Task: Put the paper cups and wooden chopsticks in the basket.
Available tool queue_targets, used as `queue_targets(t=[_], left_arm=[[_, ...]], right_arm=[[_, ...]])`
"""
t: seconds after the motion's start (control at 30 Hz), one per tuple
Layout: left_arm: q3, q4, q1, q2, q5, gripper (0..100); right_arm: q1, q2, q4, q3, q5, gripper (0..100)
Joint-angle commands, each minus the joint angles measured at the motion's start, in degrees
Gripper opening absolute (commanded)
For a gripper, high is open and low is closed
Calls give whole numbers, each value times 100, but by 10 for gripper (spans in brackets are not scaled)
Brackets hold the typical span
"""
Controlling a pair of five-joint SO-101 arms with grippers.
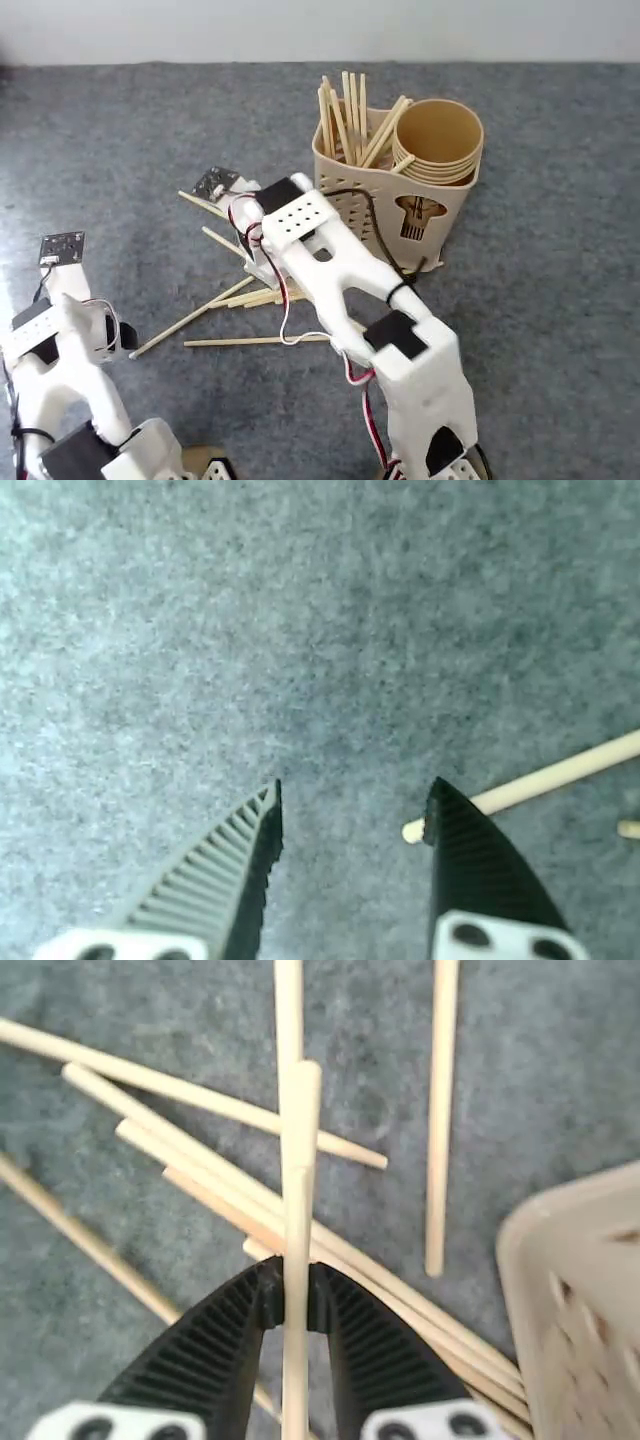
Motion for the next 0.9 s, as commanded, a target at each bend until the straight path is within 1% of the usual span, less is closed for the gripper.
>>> queue_targets(t=[0.0, 0.23, 0.37, 0.63, 0.73, 0.87], left_arm=[[40, -220, 26, -246, 18, 225], [48, -220, 18, -246, 18, 225], [48, -220, 18, -246, 18, 225], [48, -220, 26, -229, 9, 225], [48, -229, 26, -220, 9, 225], [48, -229, 26, -211, 9, 225]], right_arm=[[119, -927, 365, -167, 53, 9], [127, -2097, 831, -167, 62, 9], [215, -2870, 787, -176, 62, 9], [602, -4347, -163, -176, 62, 8], [681, -4752, -576, -176, 62, 8], [963, -5103, -1323, -176, 53, 8]])
